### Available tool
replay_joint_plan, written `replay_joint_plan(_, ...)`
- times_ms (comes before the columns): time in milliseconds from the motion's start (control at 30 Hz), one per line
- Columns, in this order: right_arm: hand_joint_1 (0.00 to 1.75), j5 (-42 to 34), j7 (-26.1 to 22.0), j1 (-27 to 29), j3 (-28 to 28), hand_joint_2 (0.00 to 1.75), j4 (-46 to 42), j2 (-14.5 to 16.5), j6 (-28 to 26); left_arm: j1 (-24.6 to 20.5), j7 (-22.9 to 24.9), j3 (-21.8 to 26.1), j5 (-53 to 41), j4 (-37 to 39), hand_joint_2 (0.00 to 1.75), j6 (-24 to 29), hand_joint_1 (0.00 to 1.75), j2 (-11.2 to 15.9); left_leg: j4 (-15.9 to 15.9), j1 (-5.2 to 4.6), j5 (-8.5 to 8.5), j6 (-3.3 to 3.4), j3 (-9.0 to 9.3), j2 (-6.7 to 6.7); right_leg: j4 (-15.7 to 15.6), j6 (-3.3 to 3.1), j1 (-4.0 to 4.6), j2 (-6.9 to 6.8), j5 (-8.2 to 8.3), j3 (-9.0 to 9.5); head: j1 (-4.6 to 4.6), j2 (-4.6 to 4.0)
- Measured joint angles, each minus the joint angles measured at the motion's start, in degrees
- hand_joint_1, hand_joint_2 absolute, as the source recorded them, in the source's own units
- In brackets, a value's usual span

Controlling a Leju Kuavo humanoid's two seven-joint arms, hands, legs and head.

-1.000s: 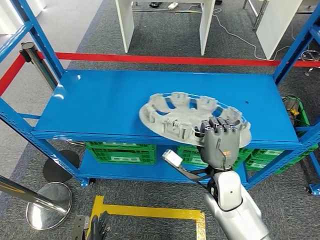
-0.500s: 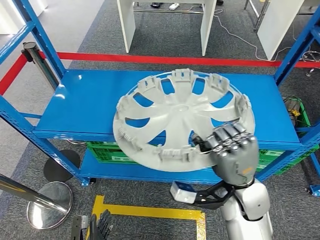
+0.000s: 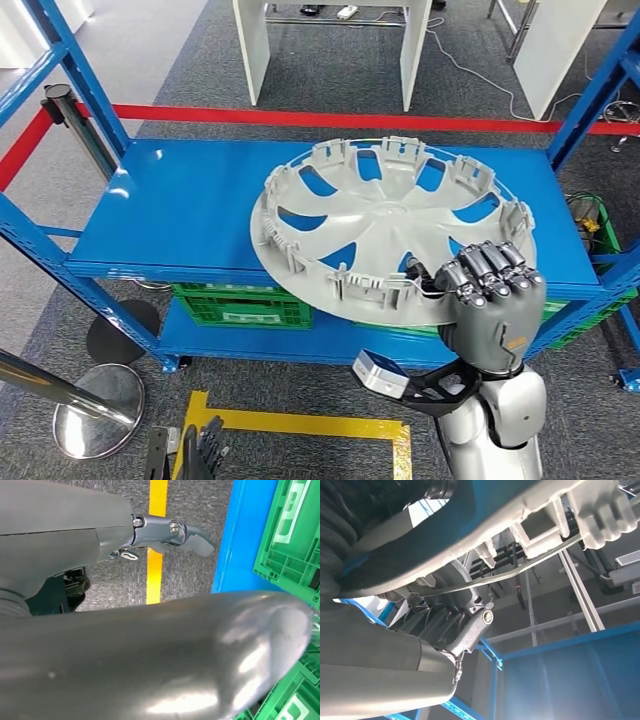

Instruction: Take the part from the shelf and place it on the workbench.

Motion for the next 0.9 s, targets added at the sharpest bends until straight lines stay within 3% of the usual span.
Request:
replay_joint_plan(633, 1.75, -0.66, -0.01, 0.33, 0.28, 1.75, 0.04, 0.08, 0.0, -0.49, 0.65, -0.89, 0.27, 0.07, 0.0, 0.65, 0.0, 0.28, 0.27, -0.39, -0.11, 0.17, -0.1, 0.0, -0.03, 0.19, -0.34, -0.02, 0.07, -0.02, 0.0, 0.0)
replay_joint_plan(800, 1.75, -0.71, -0.01, 0.35, 0.38, 1.75, 0.04, 0.24, 0.0, -0.55, 0.68, -1.45, 0.09, 0.13, 0.0, 1.72, 0.0, 0.52, 0.28, -0.46, 0.14, 1.05, -0.23, -0.01, -0.09, 0.97, -0.55, -0.01, 0.2, -0.03, -0.02, 0.0)
replay_joint_plan(833, 1.75, -0.74, -0.01, 0.34, 0.4, 1.75, 0.03, 0.27, 0.0, -0.6, 0.72, -1.6, 0.05, 0.13, 0.0, 1.89, 0.0, 0.53, 0.0, -0.33, 0.44, 1.41, -0.2, 0.01, 0.25, 1.13, -0.54, 0.07, -0.22, -0.29, -0.01, 0.0)
replay_joint_plan(900, 1.75, -0.77, -0.02, 0.33, 0.43, 1.75, 0.03, 0.28, 0.0, -0.78, 0.85, -1.81, 0.02, 0.13, 0.0, 2.14, 0.0, 0.54, -0.52, 0.0, 0.92, 1.99, -0.28, 0.07, 3.91, 1.17, -0.43, 0.35, -2.84, -2.17, 0.14, 0.0)
